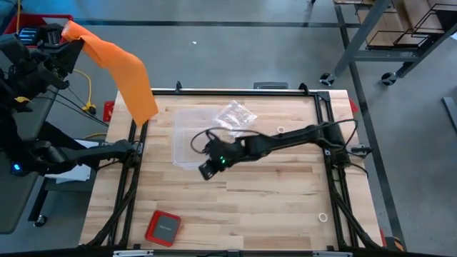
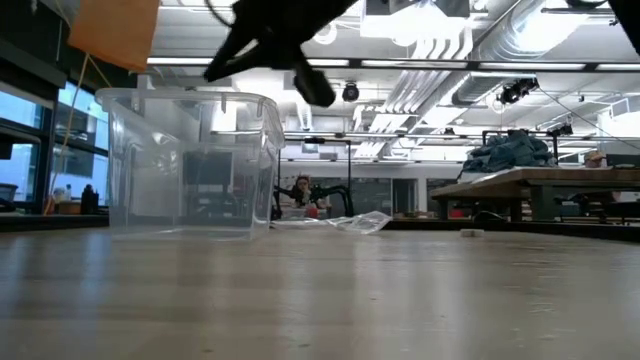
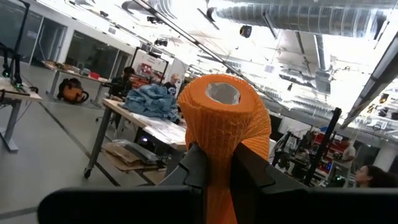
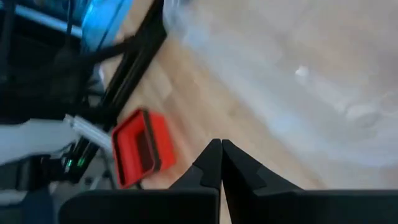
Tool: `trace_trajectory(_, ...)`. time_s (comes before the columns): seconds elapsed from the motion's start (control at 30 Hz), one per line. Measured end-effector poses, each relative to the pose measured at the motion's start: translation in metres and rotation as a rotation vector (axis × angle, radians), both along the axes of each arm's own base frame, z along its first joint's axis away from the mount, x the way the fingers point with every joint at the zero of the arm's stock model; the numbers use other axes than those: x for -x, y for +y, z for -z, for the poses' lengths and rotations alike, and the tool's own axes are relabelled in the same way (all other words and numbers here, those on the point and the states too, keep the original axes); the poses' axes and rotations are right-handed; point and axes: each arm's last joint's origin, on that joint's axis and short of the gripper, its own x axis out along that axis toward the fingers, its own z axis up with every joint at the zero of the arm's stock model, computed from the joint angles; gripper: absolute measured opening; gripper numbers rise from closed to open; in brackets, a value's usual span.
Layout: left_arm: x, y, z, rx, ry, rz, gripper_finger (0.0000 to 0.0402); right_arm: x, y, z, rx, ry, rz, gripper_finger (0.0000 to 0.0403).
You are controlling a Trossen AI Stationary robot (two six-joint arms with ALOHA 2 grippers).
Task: Roll bandage
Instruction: Roll the orange bandage
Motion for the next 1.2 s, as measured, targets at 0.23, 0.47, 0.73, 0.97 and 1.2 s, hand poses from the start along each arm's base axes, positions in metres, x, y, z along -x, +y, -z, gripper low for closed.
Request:
trace_trajectory(0.23, 0.000, 0.000, 0.000, 0.001, 0.000, 0.001, 0.0029, -0.007, 0.008, 0.015, 0.033, 0.029, 0.160, 0.0000)
trace_trajectory(0.47, 0.000, 0.000, 0.000, -0.002, 0.003, 0.001, 0.0029, -0.011, -0.035, 0.017, 0.109, 0.023, 0.344, 0.0000)
trace_trajectory(0.73, 0.000, 0.000, 0.001, -0.014, 0.026, 0.003, 0.0029, -0.016, -0.010, -0.017, 0.154, -0.128, -0.089, 0.0000)
trace_trajectory(0.97, -0.002, 0.000, 0.008, 0.017, 0.092, 0.026, 0.0029, -0.014, 0.044, -0.019, 0.211, -0.236, -0.200, 0.0000)
trace_trajectory(1.2, -0.004, 0.001, 0.027, 0.153, 0.246, 0.065, 0.0029, -0.015, 0.068, -0.005, 0.220, -0.232, -0.200, 0.0000)
